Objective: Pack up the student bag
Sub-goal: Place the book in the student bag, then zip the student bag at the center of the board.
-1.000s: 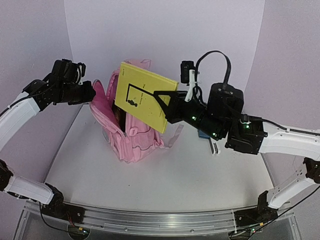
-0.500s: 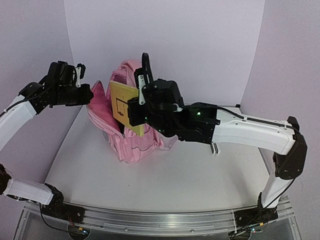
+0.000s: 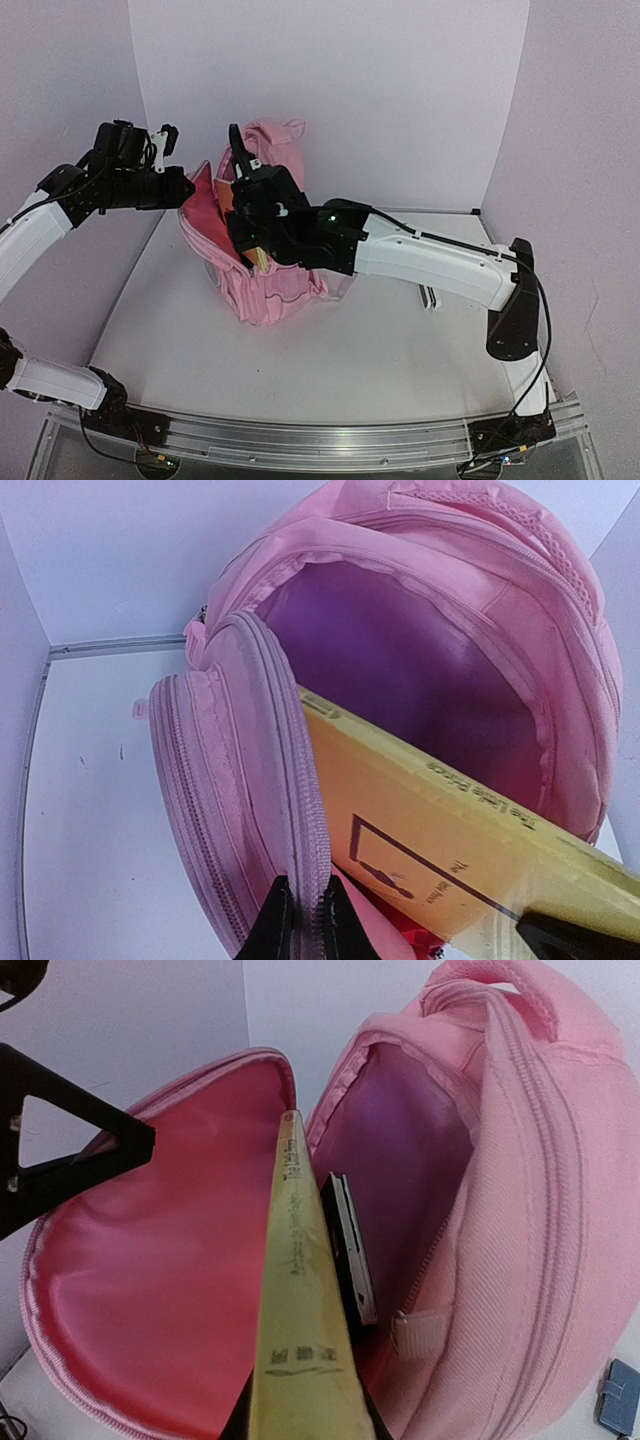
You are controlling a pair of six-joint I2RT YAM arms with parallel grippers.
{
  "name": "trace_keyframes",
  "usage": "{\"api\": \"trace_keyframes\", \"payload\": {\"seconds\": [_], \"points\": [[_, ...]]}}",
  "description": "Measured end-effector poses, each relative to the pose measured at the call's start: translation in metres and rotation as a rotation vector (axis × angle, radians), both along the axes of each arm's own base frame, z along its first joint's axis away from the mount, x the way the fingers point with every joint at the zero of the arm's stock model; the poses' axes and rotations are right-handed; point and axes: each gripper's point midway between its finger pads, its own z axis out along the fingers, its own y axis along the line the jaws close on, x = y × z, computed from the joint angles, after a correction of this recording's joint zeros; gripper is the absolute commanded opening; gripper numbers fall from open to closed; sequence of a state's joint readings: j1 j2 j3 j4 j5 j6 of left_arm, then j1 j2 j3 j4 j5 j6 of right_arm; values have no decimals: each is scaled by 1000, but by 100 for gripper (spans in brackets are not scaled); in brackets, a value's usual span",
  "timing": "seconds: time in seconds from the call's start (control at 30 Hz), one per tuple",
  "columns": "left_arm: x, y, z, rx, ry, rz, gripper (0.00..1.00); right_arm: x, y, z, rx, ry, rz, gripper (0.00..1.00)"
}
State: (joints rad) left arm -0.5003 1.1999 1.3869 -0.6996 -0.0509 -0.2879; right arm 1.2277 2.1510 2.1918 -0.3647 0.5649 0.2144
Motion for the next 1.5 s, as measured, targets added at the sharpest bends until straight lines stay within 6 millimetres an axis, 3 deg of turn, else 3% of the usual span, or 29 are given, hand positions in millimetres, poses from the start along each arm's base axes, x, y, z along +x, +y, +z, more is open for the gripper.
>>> {"api": "trace_keyframes", "payload": {"seconds": [0.2, 0.43, 0.53, 0.8, 0.93, 1.03, 1.17, 1.5], "points": [[-1, -7, 4, -41, 2, -25, 0, 19, 12, -7, 13, 22, 56, 62], [2, -12, 7, -93, 8, -19, 0, 8, 20, 1, 40, 38, 142, 79], [5, -14, 8, -106, 7, -14, 0, -2, 17, 5, 55, 55, 179, 79], [8, -16, 10, -124, 16, -3, 0, -45, -24, 25, 180, 116, 298, 69], [11, -17, 11, -135, 21, 2, 0, -68, -42, 19, 281, 164, 344, 60], [13, -19, 12, -141, 24, 5, 0, -77, -40, 1, 329, 205, 363, 55], [15, -20, 12, -149, 28, 10, 0, -82, -31, -41, 317, 268, 354, 48], [19, -23, 13, -153, 28, 5, 0, -68, -9, -120, 252, 318, 269, 36]]}}
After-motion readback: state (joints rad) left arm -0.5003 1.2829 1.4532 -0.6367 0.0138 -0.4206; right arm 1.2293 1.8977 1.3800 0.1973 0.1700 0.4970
